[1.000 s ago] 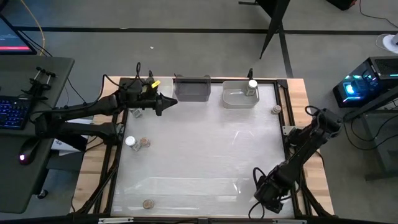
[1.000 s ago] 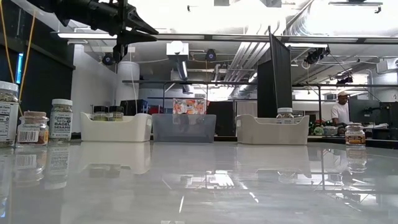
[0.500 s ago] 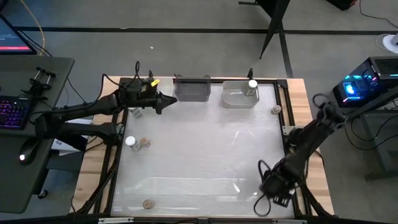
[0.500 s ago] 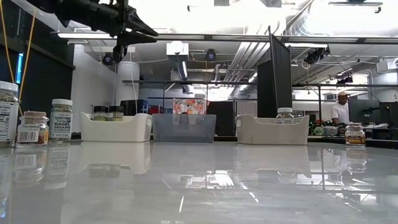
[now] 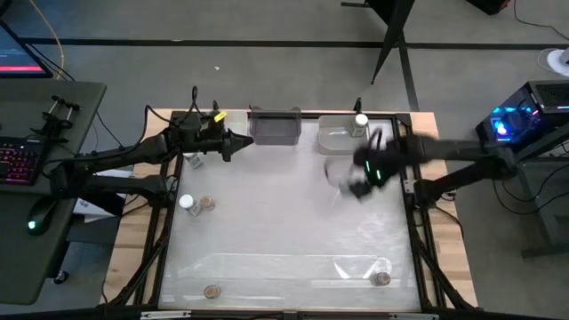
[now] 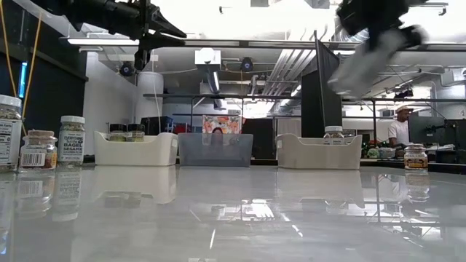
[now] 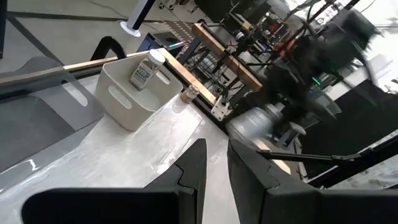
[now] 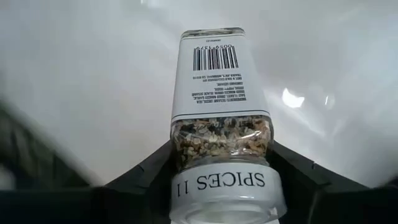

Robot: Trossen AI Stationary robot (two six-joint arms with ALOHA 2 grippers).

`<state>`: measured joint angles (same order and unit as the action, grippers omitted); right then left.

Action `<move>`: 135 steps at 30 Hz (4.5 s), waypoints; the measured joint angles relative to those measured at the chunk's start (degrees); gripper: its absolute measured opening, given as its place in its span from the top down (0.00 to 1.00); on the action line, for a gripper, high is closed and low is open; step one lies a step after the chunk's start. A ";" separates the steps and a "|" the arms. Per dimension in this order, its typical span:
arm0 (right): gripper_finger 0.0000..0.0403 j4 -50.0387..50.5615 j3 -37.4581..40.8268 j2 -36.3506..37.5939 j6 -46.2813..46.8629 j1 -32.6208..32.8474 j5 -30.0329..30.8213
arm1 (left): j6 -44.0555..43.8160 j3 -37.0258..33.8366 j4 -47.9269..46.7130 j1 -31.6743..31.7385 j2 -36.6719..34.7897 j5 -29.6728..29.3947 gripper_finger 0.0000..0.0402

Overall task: Sort spices by type
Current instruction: Put the bottom right white seasoning bottle into the gray bin

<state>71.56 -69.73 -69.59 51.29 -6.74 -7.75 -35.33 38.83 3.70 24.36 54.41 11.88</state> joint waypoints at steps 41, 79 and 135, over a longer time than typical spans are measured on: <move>0.52 18.27 -21.14 -38.78 -20.24 -43.90 1.09 | 2.89 0.02 0.86 -0.20 0.00 4.15 0.87; 0.23 18.35 -29.37 -38.72 -26.89 -44.39 4.31 | 2.56 0.01 0.88 -0.17 0.00 4.04 0.87; 1.00 -17.66 14.38 -11.53 -7.59 -35.65 18.04 | 2.01 0.00 0.42 -0.11 0.00 2.91 0.87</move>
<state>53.90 -55.35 -81.12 43.70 -42.39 10.28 -33.32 38.83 4.12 24.25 54.41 14.79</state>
